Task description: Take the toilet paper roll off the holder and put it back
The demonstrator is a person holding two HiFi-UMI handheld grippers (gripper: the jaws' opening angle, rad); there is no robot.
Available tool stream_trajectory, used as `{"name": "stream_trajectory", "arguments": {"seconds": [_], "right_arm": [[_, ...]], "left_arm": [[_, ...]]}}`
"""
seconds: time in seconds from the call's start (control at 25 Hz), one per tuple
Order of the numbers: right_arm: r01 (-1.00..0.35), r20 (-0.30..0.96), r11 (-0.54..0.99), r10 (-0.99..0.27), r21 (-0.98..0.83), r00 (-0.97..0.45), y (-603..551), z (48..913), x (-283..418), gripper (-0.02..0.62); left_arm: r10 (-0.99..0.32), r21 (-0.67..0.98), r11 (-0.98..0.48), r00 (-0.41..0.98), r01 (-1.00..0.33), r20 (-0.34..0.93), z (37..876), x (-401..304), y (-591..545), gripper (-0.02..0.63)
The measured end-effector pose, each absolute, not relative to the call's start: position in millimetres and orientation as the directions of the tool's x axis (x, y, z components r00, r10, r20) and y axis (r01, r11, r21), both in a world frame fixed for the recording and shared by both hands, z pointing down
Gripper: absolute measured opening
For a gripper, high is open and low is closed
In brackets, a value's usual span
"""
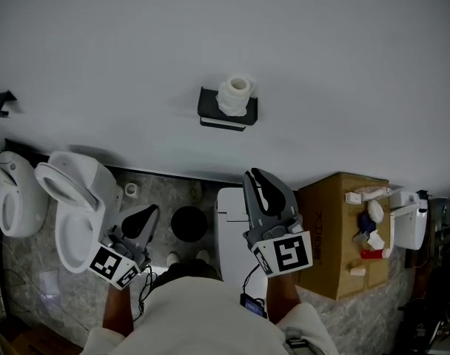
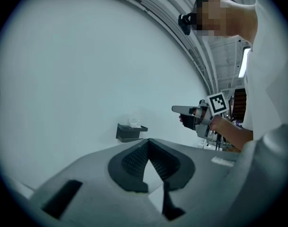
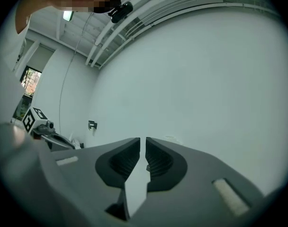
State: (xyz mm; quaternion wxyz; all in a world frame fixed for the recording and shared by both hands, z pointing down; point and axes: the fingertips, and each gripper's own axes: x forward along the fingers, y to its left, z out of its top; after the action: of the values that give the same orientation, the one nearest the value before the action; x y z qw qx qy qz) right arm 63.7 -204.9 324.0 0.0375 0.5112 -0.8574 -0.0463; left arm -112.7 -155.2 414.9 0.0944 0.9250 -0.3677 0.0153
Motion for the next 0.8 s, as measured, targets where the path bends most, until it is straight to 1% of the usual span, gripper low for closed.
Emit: {"name": "stream_trajectory", "arguments": {"seconds": [0.16, 0.32, 0.8], "right_arm": [[-0.876, 0.001, 0.480, -0.877, 0.049, -0.481, -192.8, 329.4, 63.3, 0.014], [-0.874, 0.017, 0.485, -0.875, 0.016, -0.485, -186.5, 337.3, 62.3, 0.014], [-0.847, 0.040, 0.532, -0.846, 0.004, -0.531, -180.4, 345.2, 54.5, 0.014]], "left_arm": [[-0.659, 0.153, -0.737, 0.750, -0.659, 0.057, 402.3, -104.2, -156.5, 0.005], [-0.645, 0.160, -0.746, 0.761, -0.646, 0.068, 406.3, -102.0, -152.0, 0.005], [-0.638, 0.161, -0.759, 0.770, -0.631, 0.017, 387.2, -93.0, -148.2, 0.005]]}}
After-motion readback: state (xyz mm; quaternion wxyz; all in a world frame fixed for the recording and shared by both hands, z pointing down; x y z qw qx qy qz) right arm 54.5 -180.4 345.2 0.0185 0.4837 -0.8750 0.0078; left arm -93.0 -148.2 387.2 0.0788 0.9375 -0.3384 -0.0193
